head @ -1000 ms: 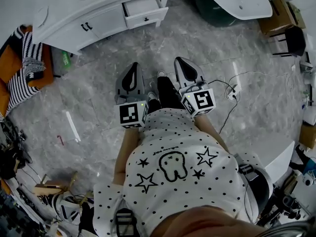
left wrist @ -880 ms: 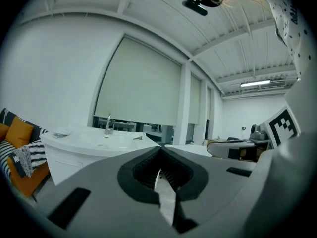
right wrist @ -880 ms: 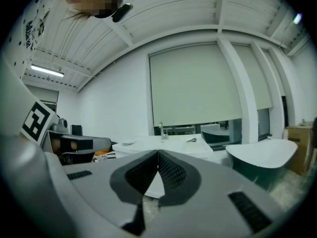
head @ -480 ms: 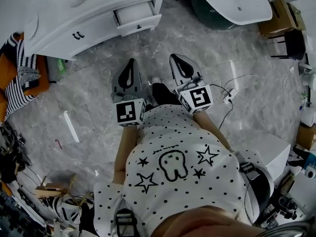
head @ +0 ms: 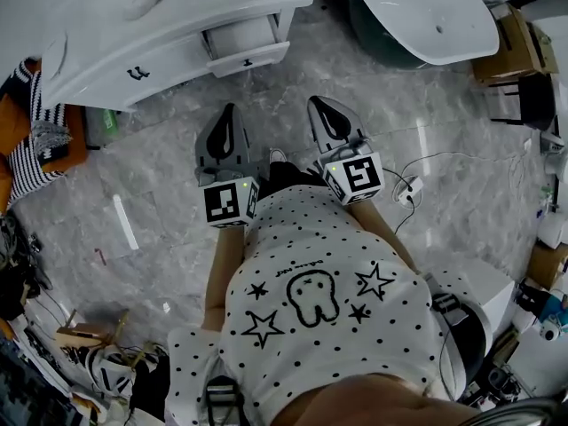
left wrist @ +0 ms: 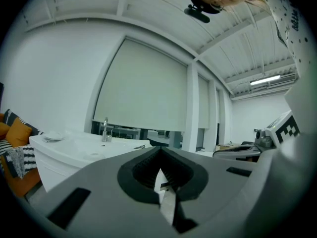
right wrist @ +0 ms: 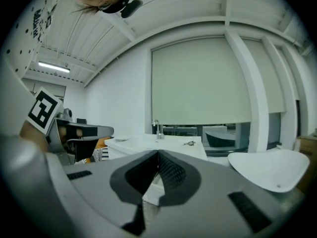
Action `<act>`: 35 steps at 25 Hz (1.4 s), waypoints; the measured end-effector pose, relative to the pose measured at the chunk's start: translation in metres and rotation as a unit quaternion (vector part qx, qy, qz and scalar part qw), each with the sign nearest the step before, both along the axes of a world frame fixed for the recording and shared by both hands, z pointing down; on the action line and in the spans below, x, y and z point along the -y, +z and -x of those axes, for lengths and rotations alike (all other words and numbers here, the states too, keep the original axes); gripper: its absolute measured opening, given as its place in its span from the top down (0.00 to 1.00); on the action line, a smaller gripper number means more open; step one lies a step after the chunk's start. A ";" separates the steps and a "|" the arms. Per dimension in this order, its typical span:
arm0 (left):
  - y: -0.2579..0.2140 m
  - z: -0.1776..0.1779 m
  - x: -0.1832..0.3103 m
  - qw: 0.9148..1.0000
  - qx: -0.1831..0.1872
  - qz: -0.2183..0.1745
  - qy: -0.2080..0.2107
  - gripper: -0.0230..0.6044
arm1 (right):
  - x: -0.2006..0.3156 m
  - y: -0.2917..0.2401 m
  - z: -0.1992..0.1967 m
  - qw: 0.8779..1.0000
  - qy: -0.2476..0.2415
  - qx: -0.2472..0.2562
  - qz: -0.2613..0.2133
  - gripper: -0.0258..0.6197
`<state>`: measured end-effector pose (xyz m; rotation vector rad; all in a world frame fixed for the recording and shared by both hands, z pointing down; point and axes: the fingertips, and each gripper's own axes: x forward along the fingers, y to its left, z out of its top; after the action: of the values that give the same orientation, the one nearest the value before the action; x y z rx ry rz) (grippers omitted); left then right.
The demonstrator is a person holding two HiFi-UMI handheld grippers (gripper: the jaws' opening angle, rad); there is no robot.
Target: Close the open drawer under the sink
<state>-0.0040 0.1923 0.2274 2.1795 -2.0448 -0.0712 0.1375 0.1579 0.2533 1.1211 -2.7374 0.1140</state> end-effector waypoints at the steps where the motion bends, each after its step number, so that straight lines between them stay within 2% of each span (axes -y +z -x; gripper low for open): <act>1: 0.003 0.001 0.005 1.000 -0.001 0.000 -0.003 0.96 | 0.006 0.002 0.000 1.000 -0.001 0.001 0.000 0.94; 12: 0.000 0.021 0.030 1.000 -0.004 0.003 0.007 0.96 | 0.035 0.003 0.026 1.000 0.001 0.001 0.011 0.94; 26: -0.003 0.075 0.085 0.998 -0.003 0.012 0.053 0.96 | 0.081 -0.001 0.062 0.997 0.071 0.005 0.016 0.94; 35: 0.005 0.093 0.090 0.999 -0.010 0.024 0.036 0.96 | 0.091 0.002 0.054 0.995 0.099 0.005 0.026 0.94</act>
<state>-0.0969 0.1021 0.2325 2.2122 -1.9356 -0.0363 0.0838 0.0669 0.2553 1.3793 -2.6087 0.2162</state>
